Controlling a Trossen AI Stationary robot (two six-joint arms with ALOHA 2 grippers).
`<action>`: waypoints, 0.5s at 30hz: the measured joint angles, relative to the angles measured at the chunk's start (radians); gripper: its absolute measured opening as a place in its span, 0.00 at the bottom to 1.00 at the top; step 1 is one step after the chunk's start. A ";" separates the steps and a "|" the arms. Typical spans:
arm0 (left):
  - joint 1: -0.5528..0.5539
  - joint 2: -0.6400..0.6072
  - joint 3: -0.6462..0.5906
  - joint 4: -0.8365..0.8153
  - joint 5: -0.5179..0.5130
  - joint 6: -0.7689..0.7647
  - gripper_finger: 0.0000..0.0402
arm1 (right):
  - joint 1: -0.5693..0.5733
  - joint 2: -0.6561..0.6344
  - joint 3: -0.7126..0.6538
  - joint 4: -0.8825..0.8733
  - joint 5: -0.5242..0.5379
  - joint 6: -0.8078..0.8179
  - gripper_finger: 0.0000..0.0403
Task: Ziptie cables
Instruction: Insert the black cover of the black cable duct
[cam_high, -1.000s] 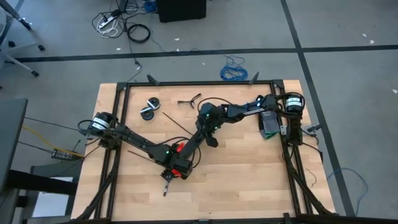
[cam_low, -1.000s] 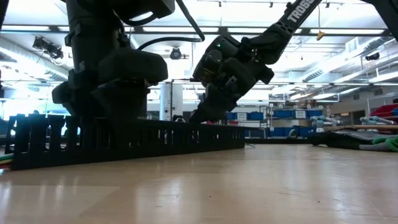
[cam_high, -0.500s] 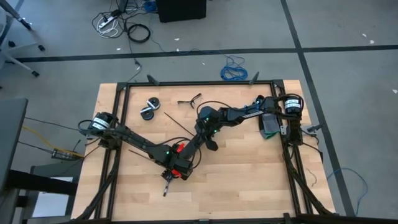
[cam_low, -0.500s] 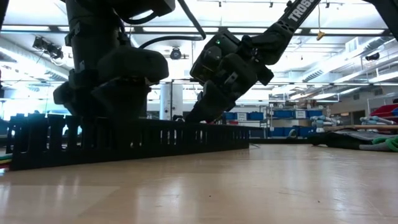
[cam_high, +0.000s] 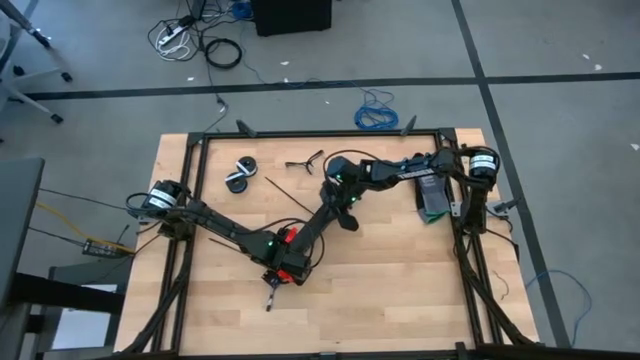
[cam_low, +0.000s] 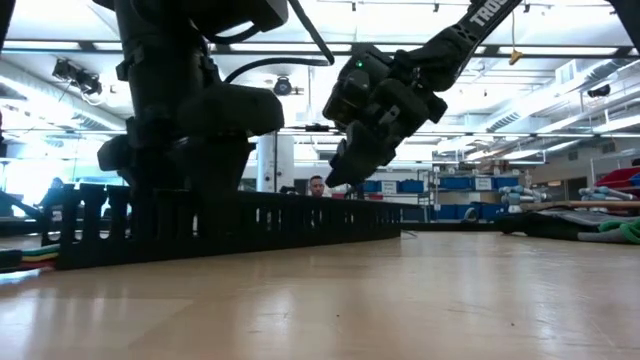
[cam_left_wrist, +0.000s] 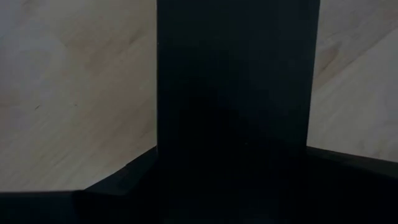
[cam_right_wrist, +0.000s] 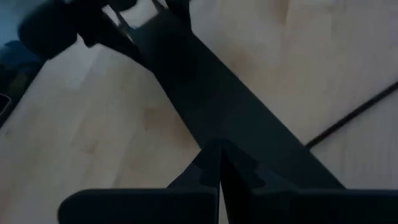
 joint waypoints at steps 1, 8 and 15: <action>0.000 0.000 0.000 0.000 0.002 0.000 0.59 | -0.006 -0.001 0.000 -0.014 0.002 -0.007 0.00; 0.000 0.000 0.000 0.003 0.006 -0.002 0.59 | -0.035 0.008 0.002 -0.075 0.069 -0.062 0.00; -0.003 -0.002 0.000 -0.017 0.035 -0.006 0.59 | 0.043 0.112 0.009 0.023 0.034 -0.016 0.00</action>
